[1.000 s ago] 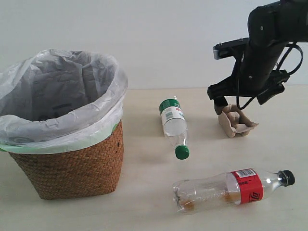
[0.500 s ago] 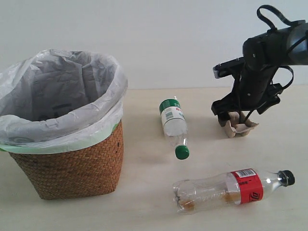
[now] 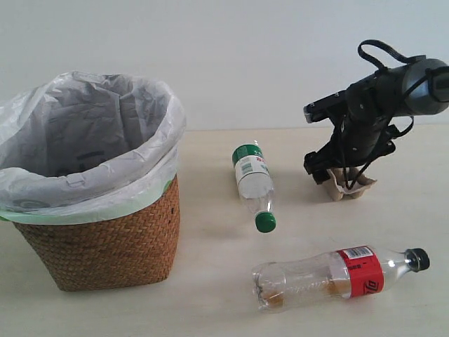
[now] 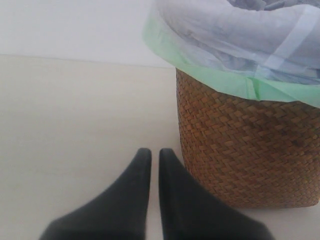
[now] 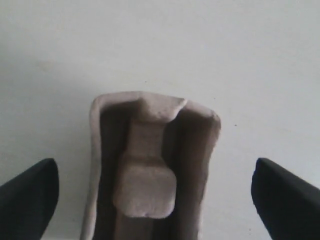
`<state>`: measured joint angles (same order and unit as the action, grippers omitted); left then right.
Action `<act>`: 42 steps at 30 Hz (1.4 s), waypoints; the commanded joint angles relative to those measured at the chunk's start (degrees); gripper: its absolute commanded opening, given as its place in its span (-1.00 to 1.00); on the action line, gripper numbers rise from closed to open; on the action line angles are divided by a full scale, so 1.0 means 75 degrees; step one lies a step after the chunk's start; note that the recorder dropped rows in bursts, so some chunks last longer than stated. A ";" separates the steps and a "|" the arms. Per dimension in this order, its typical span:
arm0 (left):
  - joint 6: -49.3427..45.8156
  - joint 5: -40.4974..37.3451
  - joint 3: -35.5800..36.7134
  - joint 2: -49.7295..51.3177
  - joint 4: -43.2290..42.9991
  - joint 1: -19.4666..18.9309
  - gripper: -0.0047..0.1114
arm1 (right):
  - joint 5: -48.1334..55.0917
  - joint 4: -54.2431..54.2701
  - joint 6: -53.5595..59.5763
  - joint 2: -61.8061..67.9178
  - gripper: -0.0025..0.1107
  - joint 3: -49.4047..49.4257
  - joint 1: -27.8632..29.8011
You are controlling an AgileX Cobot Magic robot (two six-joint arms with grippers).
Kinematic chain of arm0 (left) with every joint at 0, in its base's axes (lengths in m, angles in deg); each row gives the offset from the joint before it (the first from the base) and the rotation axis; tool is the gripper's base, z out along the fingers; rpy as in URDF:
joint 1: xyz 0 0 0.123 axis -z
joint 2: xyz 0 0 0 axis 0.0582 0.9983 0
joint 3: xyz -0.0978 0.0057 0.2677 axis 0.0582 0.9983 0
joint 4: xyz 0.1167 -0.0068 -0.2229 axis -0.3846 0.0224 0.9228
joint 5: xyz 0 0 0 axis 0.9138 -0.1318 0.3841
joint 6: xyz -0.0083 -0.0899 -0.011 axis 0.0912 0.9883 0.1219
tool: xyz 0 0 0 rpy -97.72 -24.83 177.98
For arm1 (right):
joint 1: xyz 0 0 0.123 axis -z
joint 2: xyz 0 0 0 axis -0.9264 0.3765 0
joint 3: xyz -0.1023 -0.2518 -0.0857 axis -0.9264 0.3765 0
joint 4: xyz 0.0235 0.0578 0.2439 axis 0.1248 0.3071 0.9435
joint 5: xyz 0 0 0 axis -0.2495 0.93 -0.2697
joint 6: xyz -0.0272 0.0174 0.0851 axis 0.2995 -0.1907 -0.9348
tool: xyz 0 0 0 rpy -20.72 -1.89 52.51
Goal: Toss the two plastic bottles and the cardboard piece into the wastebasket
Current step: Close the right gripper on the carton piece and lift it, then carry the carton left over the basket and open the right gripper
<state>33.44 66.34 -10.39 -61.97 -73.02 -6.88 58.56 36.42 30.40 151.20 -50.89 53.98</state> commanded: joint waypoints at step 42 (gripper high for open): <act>0.0066 0.0021 0.0023 -0.0019 -0.0015 -0.0025 -0.82 | 0.2181 -0.3945 -0.2507 -0.3379 -0.93 -0.0047 0.0025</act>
<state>33.44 66.34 -10.39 -61.97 -73.02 -6.88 73.14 8.06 12.37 125.44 -51.02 54.02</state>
